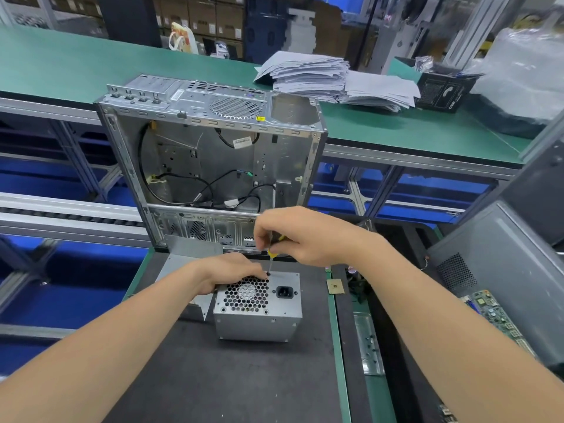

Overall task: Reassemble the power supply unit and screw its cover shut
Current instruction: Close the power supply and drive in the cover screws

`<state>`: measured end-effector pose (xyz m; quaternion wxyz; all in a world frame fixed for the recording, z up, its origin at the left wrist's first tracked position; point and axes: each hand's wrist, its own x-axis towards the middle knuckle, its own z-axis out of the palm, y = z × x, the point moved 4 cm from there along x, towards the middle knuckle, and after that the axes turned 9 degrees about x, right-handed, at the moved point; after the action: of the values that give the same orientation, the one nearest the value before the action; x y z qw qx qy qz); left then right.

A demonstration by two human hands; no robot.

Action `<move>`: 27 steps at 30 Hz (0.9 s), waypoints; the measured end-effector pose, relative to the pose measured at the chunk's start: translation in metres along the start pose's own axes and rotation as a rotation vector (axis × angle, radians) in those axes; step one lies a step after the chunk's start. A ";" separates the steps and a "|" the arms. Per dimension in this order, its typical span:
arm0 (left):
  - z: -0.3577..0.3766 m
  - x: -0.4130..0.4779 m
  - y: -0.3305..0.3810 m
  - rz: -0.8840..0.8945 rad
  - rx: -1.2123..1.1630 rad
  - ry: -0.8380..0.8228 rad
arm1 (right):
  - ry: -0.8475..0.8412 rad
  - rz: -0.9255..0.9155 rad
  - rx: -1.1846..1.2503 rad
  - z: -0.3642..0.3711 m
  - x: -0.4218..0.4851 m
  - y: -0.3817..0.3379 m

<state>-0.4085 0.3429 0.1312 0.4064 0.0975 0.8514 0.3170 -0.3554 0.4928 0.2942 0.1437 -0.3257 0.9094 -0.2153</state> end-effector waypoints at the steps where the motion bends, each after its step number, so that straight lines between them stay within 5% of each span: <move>1: 0.001 0.000 0.000 -0.004 -0.020 -0.008 | -0.008 -0.004 0.013 0.000 0.001 0.000; 5: 0.002 -0.002 0.000 0.015 -0.075 -0.035 | 0.197 0.062 -0.020 0.004 0.007 0.006; 9: 0.001 0.000 -0.002 0.016 -0.086 -0.027 | 0.504 0.324 -0.062 0.012 0.007 0.019; 12: 0.001 0.000 -0.002 0.002 -0.086 -0.014 | 0.578 0.448 -0.137 0.016 0.006 0.022; 14: 0.002 -0.002 -0.001 0.007 -0.105 -0.027 | 0.531 0.396 -0.119 0.012 0.006 0.021; 20: 0.003 -0.006 0.001 0.037 -0.159 -0.030 | 0.041 -0.032 0.013 0.001 0.000 0.002; 23: 0.003 -0.004 0.000 0.059 -0.177 -0.040 | 0.055 -0.055 0.027 0.003 0.002 0.000; 27: 0.002 -0.002 -0.002 0.050 -0.163 -0.027 | 0.290 0.131 -0.024 0.007 0.011 0.007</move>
<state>-0.4061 0.3417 0.1303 0.4165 0.0897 0.8143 0.3942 -0.3641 0.4883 0.2835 0.0208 -0.2331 0.9423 -0.2395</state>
